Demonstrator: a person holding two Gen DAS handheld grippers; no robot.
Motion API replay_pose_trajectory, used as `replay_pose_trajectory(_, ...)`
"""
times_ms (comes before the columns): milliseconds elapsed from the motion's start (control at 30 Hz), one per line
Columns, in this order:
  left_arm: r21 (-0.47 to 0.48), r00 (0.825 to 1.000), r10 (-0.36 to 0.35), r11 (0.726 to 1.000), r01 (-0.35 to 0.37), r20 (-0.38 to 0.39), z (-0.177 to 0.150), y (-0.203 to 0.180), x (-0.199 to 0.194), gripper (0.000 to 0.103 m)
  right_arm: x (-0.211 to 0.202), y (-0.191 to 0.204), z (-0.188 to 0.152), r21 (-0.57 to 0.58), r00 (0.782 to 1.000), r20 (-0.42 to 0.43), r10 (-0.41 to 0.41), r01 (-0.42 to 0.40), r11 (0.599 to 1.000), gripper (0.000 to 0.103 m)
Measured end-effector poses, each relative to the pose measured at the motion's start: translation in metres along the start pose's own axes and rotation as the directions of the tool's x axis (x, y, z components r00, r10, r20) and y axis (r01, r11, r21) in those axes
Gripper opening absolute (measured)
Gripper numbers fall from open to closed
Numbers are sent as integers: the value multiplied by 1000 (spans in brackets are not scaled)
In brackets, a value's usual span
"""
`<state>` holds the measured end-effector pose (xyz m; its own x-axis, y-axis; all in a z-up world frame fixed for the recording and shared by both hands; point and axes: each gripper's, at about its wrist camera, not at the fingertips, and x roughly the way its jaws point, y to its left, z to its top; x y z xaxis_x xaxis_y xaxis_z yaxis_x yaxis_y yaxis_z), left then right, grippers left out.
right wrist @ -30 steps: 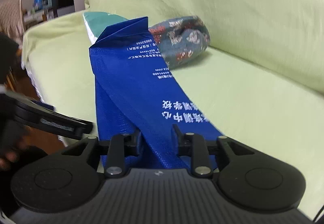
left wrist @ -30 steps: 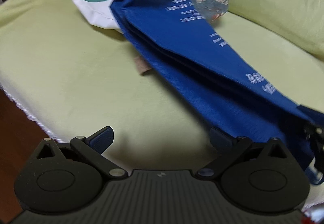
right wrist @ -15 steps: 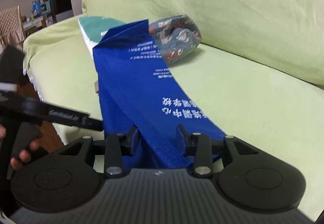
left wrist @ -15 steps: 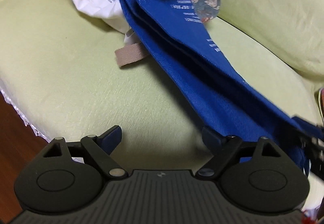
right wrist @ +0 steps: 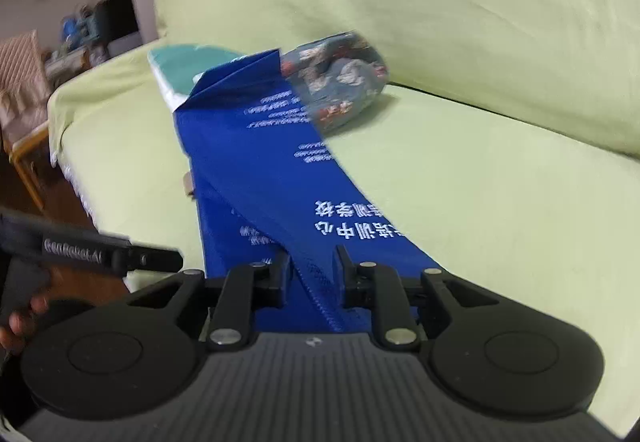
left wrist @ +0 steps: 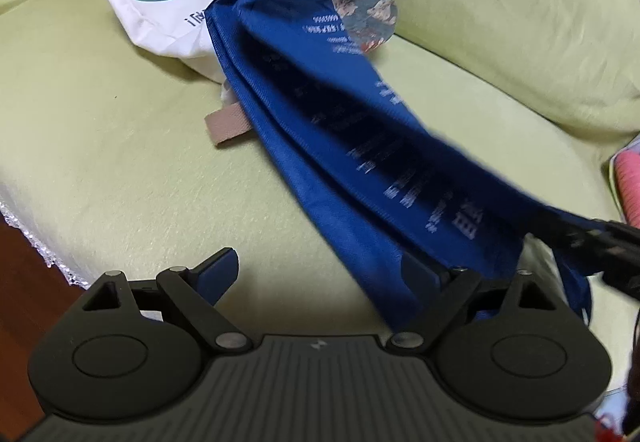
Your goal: Fold shopping bag
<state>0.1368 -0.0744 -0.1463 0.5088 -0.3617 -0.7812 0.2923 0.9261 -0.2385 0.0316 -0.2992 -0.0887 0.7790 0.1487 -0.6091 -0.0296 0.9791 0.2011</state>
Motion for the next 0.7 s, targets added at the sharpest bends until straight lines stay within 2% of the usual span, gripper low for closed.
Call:
replay_pose_trajectory(33, -6, 1000, 3, 1000, -3, -4, 0, 0, 3, 90, -2, -4, 2, 30, 1000, 6, 18, -19, 999, 16)
replay_pose_trajectory(100, -15, 1000, 5, 1000, -5, -10, 2, 0, 8, 90, -7, -6, 4, 44, 999, 33, -12, 10, 999, 5)
replay_pose_trajectory(200, -1, 1000, 10, 1000, -10, 4, 6, -5, 8, 89, -23, -16, 9, 110, 995, 102, -22, 11, 994, 4)
replay_pose_trajectory(300, 35, 1000, 11, 999, -12, 20, 10, -13, 10, 89, -44, -40, 15, 232, 976, 164, -144, 104, 967, 4)
replay_pose_trajectory(367, 65, 1000, 8, 998, -10, 26, 13, -21, 11, 90, -62, -59, 14, 316, 945, 170, -278, 215, 924, 3)
replay_pose_trajectory(500, 112, 1000, -14, 994, 12, 17, 16, -39, 18, 89, -88, -102, 11, 417, 836, 115, -536, 449, 790, 3)
replay_pose_trajectory(533, 123, 1000, -25, 992, 23, 12, 16, -44, 20, 89, -92, -114, 10, 431, 807, 89, -584, 498, 753, 3)
replay_pose_trajectory(600, 149, 999, -42, 988, 41, 1, 17, -56, 25, 90, -93, -141, 6, 448, 762, 24, -647, 571, 688, 3)
replay_pose_trajectory(667, 178, 998, -55, 982, 56, -12, 17, -69, 31, 90, -80, -170, -3, 417, 753, -109, -648, 627, 658, 6)
replay_pose_trajectory(700, 194, 998, -60, 979, 63, -19, 16, -75, 34, 90, -74, -182, -10, 417, 742, -166, -649, 649, 636, 9)
